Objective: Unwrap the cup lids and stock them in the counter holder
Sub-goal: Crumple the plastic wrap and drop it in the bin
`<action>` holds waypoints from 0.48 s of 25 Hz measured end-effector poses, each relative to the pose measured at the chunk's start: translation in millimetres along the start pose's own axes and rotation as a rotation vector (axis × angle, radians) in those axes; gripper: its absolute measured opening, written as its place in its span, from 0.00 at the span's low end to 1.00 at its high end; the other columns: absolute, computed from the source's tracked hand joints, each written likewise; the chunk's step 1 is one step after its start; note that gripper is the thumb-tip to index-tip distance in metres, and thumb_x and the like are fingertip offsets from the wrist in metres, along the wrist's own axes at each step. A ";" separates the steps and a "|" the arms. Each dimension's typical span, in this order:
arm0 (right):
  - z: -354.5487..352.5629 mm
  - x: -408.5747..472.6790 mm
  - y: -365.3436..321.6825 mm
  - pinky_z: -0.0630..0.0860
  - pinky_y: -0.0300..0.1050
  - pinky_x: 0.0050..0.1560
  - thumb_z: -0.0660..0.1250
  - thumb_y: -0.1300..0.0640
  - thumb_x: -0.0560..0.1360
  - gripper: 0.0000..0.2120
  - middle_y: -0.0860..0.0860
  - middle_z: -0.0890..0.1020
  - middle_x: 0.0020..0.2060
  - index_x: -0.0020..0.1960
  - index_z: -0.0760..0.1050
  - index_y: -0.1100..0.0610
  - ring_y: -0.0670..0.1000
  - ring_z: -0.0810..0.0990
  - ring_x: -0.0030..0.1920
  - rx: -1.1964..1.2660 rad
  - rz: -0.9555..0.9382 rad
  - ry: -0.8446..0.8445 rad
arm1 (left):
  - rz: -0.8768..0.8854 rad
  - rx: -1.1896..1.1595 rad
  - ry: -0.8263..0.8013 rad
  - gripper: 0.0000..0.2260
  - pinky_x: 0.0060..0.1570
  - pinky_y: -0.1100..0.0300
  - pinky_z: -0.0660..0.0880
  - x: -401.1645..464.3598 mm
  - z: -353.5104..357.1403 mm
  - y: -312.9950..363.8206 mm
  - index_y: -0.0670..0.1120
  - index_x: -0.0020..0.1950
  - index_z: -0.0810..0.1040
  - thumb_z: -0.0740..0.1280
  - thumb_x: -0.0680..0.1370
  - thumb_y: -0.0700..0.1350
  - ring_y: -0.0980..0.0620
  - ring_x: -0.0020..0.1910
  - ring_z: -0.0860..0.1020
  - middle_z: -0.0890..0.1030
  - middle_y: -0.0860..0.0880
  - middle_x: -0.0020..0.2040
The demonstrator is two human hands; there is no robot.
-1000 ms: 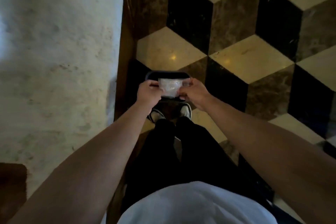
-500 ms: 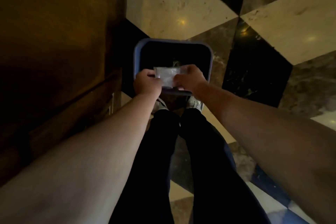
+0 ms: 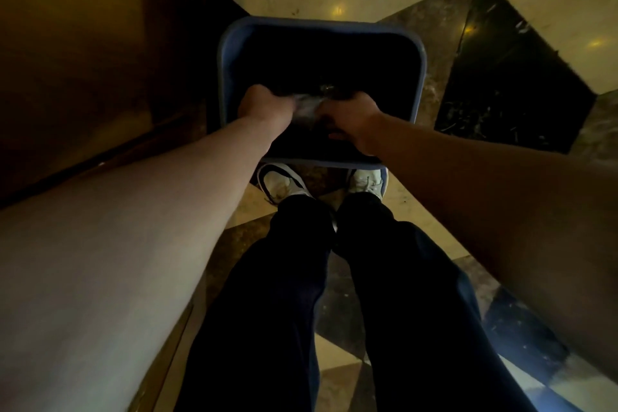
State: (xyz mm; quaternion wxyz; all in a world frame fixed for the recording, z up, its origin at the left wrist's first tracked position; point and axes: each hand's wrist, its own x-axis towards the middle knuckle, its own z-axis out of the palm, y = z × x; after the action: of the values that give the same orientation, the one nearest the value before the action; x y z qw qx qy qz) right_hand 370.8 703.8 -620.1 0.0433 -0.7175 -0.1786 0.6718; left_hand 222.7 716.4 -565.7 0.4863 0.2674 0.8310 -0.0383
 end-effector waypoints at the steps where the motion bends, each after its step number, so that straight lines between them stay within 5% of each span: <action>1: 0.9 -1.9 -0.1 0.84 0.51 0.48 0.72 0.51 0.74 0.18 0.55 0.84 0.52 0.60 0.77 0.57 0.55 0.84 0.51 -0.012 0.012 0.011 | -0.002 -0.001 -0.005 0.18 0.49 0.54 0.76 -0.1 -2.9 -1.2 0.41 0.65 0.79 0.70 0.77 0.46 0.41 0.57 0.81 0.83 0.41 0.58; 8: -15.5 -48.2 -31.1 0.78 0.56 0.61 0.64 0.47 0.78 0.19 0.55 0.81 0.59 0.66 0.75 0.54 0.57 0.80 0.58 0.005 0.100 0.023 | 0.061 0.030 -0.065 0.18 0.50 0.55 0.71 -33.9 -30.7 4.9 0.39 0.67 0.76 0.66 0.80 0.45 0.38 0.62 0.78 0.80 0.39 0.63; 12: -25.0 -100.1 -56.3 0.76 0.52 0.61 0.57 0.55 0.83 0.19 0.61 0.78 0.65 0.71 0.71 0.59 0.62 0.78 0.63 -0.345 -0.003 0.013 | 0.112 0.125 -0.069 0.23 0.55 0.57 0.68 -74.5 -56.2 15.4 0.42 0.75 0.71 0.66 0.81 0.47 0.40 0.69 0.73 0.75 0.41 0.72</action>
State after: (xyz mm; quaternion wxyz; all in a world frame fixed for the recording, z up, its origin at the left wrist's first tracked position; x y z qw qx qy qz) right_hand 380.8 729.3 -505.8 -0.0784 -0.7183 -0.2921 0.6266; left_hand 214.5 717.4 -471.4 0.4985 0.3420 0.7933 -0.0722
